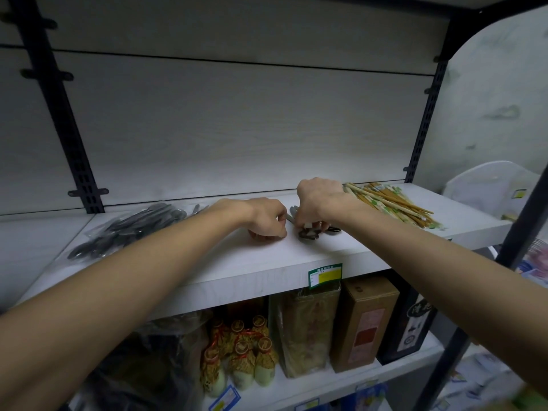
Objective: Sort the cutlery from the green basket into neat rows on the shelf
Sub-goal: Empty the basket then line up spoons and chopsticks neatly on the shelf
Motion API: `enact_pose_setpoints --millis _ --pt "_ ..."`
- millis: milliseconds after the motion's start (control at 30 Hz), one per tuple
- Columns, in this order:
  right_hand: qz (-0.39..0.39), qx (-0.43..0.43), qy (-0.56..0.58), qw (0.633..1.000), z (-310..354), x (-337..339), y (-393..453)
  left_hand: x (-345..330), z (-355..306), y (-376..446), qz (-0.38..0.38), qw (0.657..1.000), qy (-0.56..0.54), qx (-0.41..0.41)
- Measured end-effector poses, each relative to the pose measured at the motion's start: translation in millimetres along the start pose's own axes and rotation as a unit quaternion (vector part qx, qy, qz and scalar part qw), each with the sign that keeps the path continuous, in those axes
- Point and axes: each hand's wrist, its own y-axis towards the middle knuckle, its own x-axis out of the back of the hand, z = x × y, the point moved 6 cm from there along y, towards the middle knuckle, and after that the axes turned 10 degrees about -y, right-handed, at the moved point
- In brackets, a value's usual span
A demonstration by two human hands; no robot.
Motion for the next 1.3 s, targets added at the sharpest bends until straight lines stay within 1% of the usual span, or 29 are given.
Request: enact_pose_setpoints --millis 133,367,600,767,833,900,967,1033,1167,1300 --pt "0.055 0.005 0.009 0.998 0.1 -2.9 -5.4 0.7 -2.9 0.1 0.000 1.000 0.004 0.000" --pt "0.085 -0.006 0.036 0.996 -1.4 -9.0 -8.8 0.4 -4.6 4.3 0.005 1.000 0.021 -0.006" --pt "0.069 -0.021 0.029 0.997 -4.4 -13.3 -6.4 1.9 -1.1 3.9 0.007 1.000 0.011 0.001" --pt "0.051 -0.014 0.018 0.998 -7.6 -12.2 -5.9 3.1 -3.1 1.4 0.008 1.000 0.003 -0.002" --pt "0.045 -0.019 0.048 0.998 -12.5 -10.2 -1.3 4.9 -3.6 1.3 0.000 1.000 0.008 -0.005" --pt "0.020 -0.029 0.088 0.995 -24.1 -4.0 6.3 6.7 -4.7 1.8 -0.017 1.000 0.008 -0.012" --pt "0.018 -0.040 0.133 0.990 -40.7 -2.5 12.5 6.0 -6.7 2.5 -0.025 0.999 -0.005 -0.021" --pt "0.046 -0.045 0.173 0.983 -54.7 -11.2 15.1 4.1 -8.9 5.2 -0.031 0.999 -0.030 -0.027" --pt "0.053 -0.053 0.143 0.987 -68.6 -31.3 18.8 2.1 -13.4 11.7 -0.038 0.995 -0.085 -0.033" --pt "0.093 -0.055 0.183 0.977 -73.1 -46.1 17.5 -6.5 -23.8 19.6 -0.001 0.991 -0.130 -0.018"
